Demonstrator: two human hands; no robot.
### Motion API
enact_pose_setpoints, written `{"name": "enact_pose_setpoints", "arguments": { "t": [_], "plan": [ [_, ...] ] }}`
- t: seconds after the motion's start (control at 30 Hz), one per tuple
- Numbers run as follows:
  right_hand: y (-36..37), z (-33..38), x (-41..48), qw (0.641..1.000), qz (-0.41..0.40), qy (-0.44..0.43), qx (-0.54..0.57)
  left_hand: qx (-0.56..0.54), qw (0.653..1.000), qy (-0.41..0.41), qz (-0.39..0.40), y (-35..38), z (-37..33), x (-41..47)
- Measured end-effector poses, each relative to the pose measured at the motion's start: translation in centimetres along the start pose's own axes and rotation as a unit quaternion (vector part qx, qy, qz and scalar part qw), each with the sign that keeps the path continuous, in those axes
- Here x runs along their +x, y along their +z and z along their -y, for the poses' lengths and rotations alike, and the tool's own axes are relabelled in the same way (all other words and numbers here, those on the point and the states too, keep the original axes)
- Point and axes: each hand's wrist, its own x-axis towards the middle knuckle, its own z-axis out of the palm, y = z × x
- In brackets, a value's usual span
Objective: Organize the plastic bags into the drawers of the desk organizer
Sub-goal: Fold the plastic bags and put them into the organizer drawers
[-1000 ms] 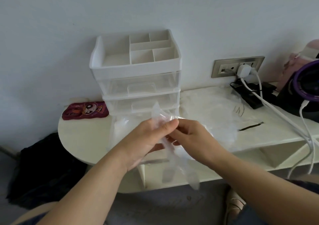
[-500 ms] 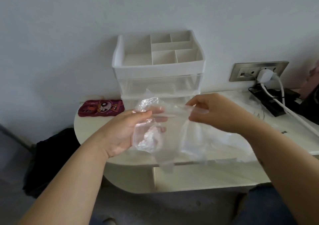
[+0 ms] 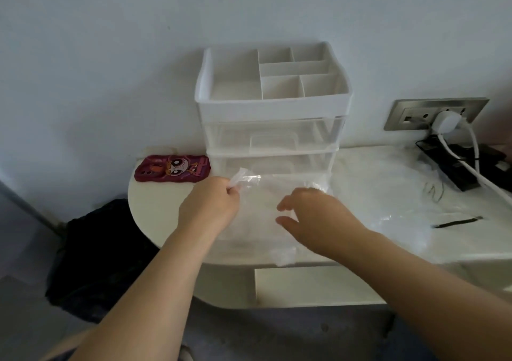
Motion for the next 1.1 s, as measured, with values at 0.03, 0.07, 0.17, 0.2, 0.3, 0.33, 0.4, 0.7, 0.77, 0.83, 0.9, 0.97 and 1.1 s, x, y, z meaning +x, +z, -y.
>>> {"name": "enact_pose_setpoints", "arguments": {
  "t": [0.03,0.07,0.17,0.2,0.3,0.33,0.4,0.7,0.77,0.83,0.9,0.97,1.1],
  "plan": [
    [0.5,-0.2,0.1,0.999,0.041,0.008,-0.02,0.02,1.0,-0.002,-0.003,0.1,-0.1,0.0],
    [0.8,-0.3,0.2,0.998,0.06,0.006,-0.036,0.034,0.999,-0.003,-0.007,0.3,-0.2,0.0],
    [1.3,-0.4,0.8,0.995,0.082,-0.001,-0.06,0.069,0.997,0.003,-0.017,0.7,-0.4,-0.3],
    [1.4,-0.4,1.0,0.994,0.093,0.002,-0.053,0.082,0.996,0.005,-0.02,0.7,-0.4,-0.4],
    [1.4,-0.5,1.5,0.993,0.114,0.007,-0.028,0.125,0.992,0.016,-0.026,0.5,-0.5,-0.6],
    [1.4,-0.6,1.6,0.993,0.117,0.007,-0.021,0.139,0.989,0.024,-0.041,0.3,-0.5,-0.7],
    [1.4,-0.8,1.9,0.992,0.125,0.006,-0.006,0.146,0.982,0.054,-0.106,0.0,-0.7,-0.9],
    [1.3,-0.5,2.3,0.995,0.035,-0.034,-0.087,0.083,0.984,0.102,0.121,3.1,-2.0,-0.4],
    [1.7,-0.5,2.4,0.992,0.019,-0.037,-0.117,0.09,0.983,0.087,0.136,3.4,-1.7,0.0],
    [1.7,-0.7,2.5,0.991,0.029,-0.028,-0.128,0.103,0.979,0.087,0.151,3.9,-1.5,0.3],
    [1.7,-1.1,2.7,0.99,0.063,-0.017,-0.123,0.094,0.977,0.085,0.171,4.2,-1.5,0.5],
    [1.7,-1.5,2.9,0.988,0.107,0.001,-0.107,0.096,0.974,0.079,0.189,4.2,-1.5,0.7],
    [1.8,-1.8,3.8,0.975,0.2,0.06,-0.069,0.125,0.968,0.061,0.207,4.4,-1.3,1.2]
  ]
}}
